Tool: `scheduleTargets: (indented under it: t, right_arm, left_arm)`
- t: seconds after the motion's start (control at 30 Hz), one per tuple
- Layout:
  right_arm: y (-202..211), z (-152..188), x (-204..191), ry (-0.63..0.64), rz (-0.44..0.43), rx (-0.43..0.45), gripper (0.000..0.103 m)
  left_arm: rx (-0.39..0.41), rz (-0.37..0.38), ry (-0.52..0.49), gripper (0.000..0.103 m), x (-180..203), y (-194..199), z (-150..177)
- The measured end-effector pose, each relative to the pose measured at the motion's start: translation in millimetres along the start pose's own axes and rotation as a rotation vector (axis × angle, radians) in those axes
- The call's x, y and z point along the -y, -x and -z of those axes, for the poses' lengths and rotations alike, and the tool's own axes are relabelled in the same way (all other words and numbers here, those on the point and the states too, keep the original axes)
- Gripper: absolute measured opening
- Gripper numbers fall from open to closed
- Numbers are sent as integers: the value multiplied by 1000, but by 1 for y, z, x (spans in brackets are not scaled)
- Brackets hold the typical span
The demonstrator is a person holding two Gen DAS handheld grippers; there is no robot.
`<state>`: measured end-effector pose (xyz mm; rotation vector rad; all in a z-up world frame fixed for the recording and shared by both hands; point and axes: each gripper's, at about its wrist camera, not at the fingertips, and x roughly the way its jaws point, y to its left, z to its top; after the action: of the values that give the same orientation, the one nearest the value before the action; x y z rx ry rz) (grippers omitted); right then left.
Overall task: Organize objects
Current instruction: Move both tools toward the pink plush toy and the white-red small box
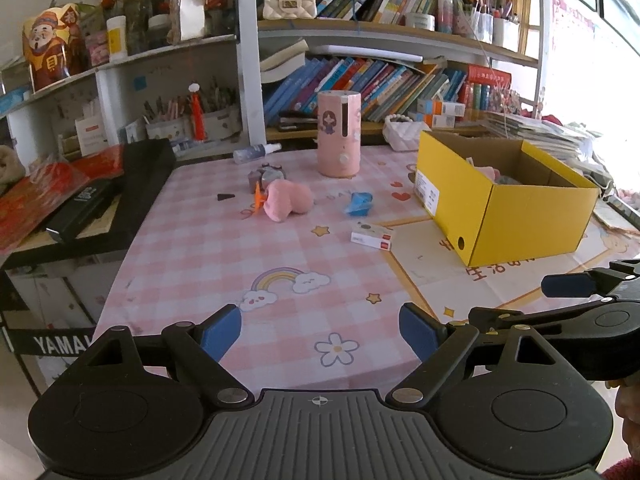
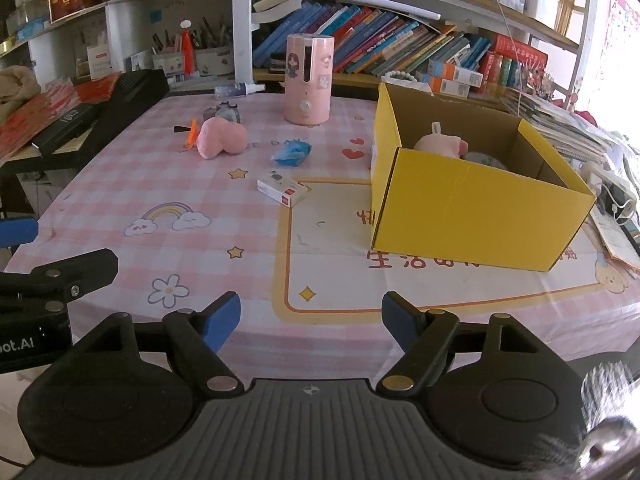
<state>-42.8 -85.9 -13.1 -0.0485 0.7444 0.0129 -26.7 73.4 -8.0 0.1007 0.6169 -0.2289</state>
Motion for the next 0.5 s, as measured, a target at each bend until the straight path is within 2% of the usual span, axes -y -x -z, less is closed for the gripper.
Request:
scheduleTargets:
  t: [0.5]
  right_arm:
    - [0,1,-12,14,-8,0,76]
  left_arm:
    - [-7,-11,11,88,-10,1,4]
